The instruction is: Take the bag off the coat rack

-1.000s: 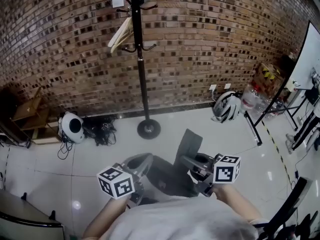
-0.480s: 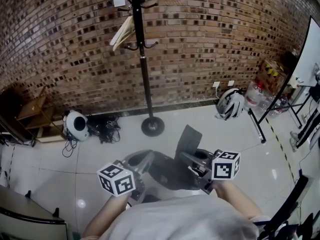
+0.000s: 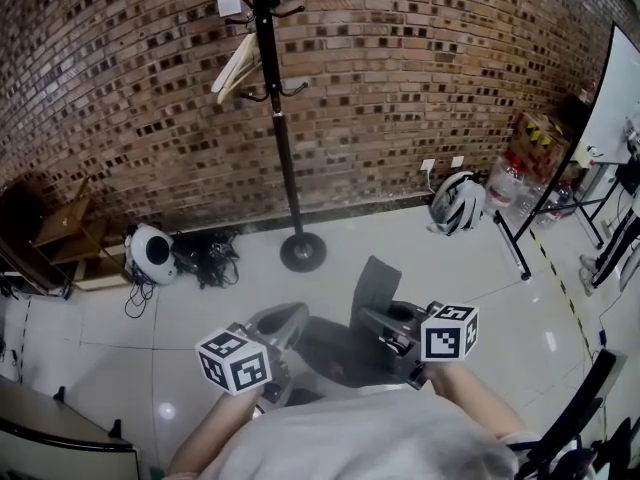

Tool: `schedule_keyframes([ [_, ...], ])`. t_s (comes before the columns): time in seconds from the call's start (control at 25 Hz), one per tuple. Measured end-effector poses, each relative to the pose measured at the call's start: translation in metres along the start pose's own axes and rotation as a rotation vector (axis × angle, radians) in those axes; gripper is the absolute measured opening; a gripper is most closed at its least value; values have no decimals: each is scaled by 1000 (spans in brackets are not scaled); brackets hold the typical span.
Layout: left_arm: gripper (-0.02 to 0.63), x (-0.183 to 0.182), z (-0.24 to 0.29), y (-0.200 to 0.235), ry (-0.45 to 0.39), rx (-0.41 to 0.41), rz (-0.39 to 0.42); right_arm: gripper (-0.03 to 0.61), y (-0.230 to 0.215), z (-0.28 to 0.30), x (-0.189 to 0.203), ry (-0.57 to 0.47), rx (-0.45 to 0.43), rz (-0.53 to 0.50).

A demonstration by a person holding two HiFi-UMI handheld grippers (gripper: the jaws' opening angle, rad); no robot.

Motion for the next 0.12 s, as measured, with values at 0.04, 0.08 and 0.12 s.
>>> schedule_keyframes([
  [0.04,-5,0,0,-1,2,2,0,25,1,0,0,0,-3,-1],
  [0.08,-5,1,1,-1,4,4,0,25,2,0,1,1,-6,-2],
  [0.12,-5,1,1,-3,6,5,0,25,3,0,2,2,-10,-3],
])
Point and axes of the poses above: the fingertips, and each gripper's own axes: z forward along the fingers, y to its left, x out of its underside, the point moved 5 cm from there along -z, backward along the fingers, and after that the axes turned 13 degrees about y, right-handed, at the moved point
